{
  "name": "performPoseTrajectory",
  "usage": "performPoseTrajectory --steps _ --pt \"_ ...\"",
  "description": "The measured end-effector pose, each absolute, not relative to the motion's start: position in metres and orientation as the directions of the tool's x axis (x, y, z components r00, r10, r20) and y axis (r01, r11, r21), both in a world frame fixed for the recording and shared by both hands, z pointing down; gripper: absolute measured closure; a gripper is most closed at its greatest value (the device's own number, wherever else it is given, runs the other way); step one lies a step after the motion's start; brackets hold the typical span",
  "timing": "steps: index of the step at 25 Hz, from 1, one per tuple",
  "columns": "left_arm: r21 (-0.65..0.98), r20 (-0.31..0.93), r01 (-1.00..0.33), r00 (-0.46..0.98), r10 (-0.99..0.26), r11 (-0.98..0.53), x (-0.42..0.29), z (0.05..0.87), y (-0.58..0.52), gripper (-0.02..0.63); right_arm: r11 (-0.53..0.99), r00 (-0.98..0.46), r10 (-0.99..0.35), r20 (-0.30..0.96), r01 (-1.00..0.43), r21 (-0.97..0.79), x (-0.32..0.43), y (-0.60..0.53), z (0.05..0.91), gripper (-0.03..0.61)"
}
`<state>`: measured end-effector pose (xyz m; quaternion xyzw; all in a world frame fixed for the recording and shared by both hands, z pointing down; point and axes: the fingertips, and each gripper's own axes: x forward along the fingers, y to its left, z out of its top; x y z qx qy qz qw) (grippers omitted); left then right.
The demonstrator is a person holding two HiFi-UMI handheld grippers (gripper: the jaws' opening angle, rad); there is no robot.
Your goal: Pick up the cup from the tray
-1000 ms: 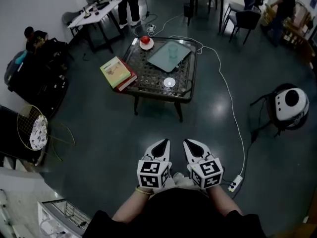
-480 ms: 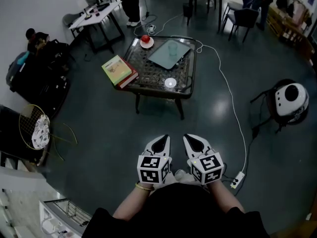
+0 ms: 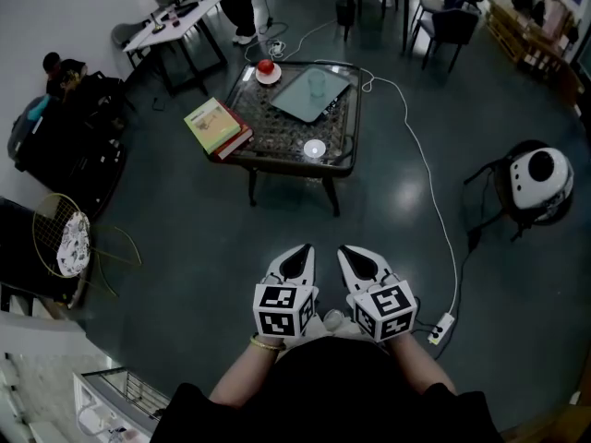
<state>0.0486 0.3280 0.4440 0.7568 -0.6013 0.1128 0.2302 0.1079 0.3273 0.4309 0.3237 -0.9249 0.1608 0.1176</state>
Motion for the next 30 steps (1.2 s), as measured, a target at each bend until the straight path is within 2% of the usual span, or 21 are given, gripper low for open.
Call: performPoseTrajectory --steps 16,30 --pt "0.218 0.466 -0.966 0.229 -0.855 -0.139 0.061 0.454 0.329 0.604 0.748 -0.773 -0.53 0.348 -0.619 -0.237 0.12 0.331 0.442 0.574" --pt "0.235 0.458 -0.962 0.236 -0.857 -0.14 0.036 0.456 0.259 0.604 0.745 -0.767 -0.533 0.356 -0.626 -0.232 0.099 0.267 0.445 0.574"
